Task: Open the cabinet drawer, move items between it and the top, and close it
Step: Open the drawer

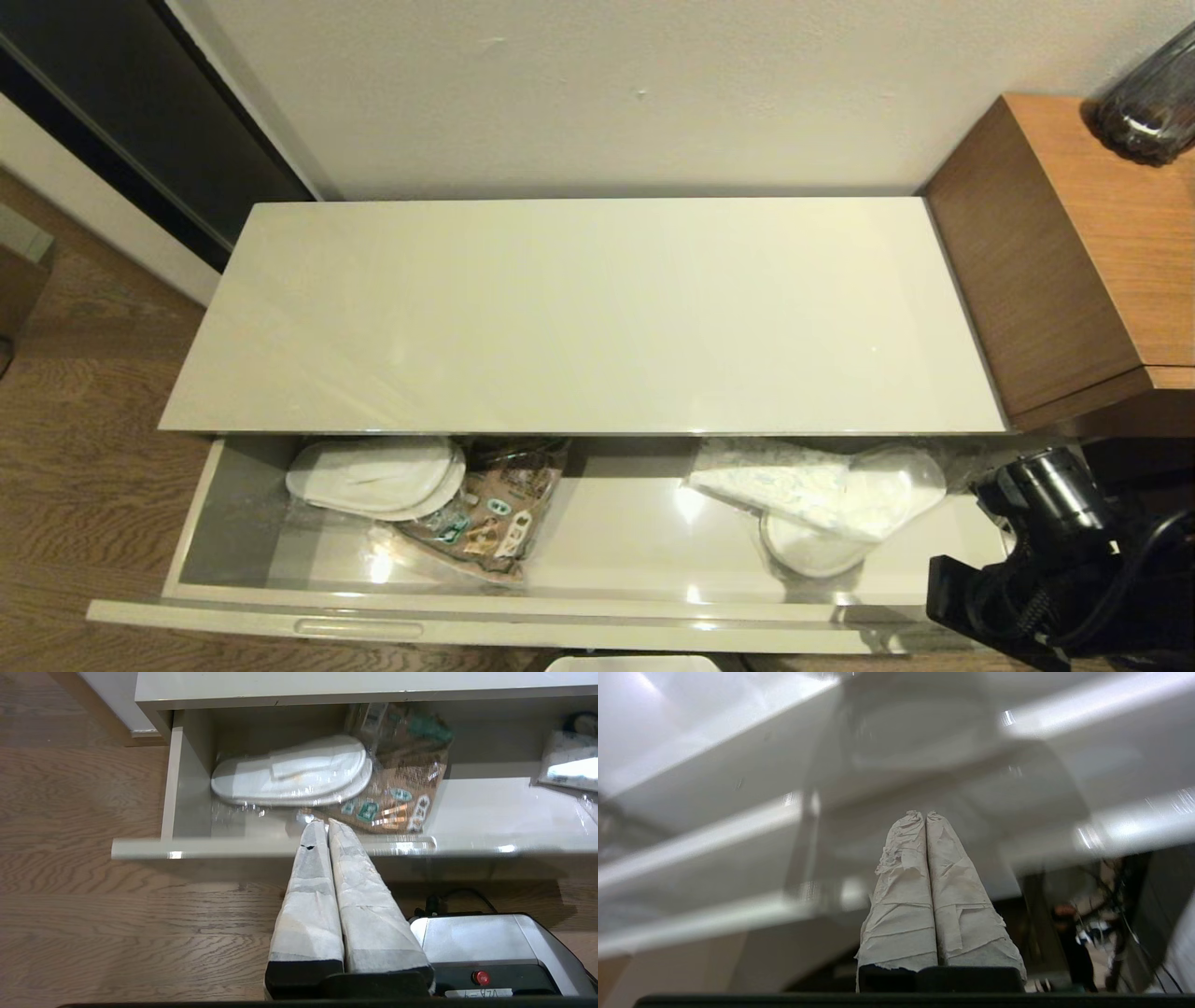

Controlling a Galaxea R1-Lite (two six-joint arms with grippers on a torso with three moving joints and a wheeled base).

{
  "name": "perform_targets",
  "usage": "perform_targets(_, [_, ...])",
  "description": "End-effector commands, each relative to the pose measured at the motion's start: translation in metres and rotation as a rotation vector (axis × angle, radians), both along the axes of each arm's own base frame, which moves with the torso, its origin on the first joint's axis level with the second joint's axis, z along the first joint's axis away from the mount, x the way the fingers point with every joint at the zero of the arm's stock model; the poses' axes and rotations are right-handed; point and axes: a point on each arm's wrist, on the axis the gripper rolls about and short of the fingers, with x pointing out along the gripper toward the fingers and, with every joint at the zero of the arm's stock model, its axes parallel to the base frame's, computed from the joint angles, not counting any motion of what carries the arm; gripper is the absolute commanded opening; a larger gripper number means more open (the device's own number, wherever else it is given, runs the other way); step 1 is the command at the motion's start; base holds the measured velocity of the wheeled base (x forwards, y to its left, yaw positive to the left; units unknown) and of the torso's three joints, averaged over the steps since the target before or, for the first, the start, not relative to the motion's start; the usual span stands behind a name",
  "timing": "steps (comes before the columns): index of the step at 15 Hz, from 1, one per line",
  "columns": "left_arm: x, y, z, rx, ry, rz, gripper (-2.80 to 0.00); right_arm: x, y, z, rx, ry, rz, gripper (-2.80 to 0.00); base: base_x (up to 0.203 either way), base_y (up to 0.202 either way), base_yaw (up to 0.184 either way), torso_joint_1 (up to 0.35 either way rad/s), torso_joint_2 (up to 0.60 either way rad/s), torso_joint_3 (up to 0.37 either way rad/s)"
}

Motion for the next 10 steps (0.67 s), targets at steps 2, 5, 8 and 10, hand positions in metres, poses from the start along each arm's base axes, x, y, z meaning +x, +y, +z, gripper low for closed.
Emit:
perform_targets(2, [0.000,0.000,0.000,0.000,0.000,0.000,-2.80,-0.037,-0.009,0.028,0.025,-0.044,0.008,-2.80,0.000,0.000,0.000,0.000,0.00,0.000])
perform_targets(5, [0.000,0.000,0.000,0.000,0.000,0.001,-2.80,-0.062,-0.014,0.035,0.039,-0.009,0.018,-2.80,0.000,0.000,0.000,0.000,0.00,0.000])
perform_targets(8, [0.000,0.000,0.000,0.000,0.000,0.000,-2.80,-0.052,-0.012,0.034,0.032,0.017,0.009,-2.80,0.000,0.000,0.000,0.000,0.00,0.000])
perform_targets(10, [0.000,0.000,0.000,0.000,0.000,0.000,-2.80,-0.039,-0.009,0.029,0.031,0.037,-0.015,-2.80,0.000,0.000,0.000,0.000,0.00,0.000])
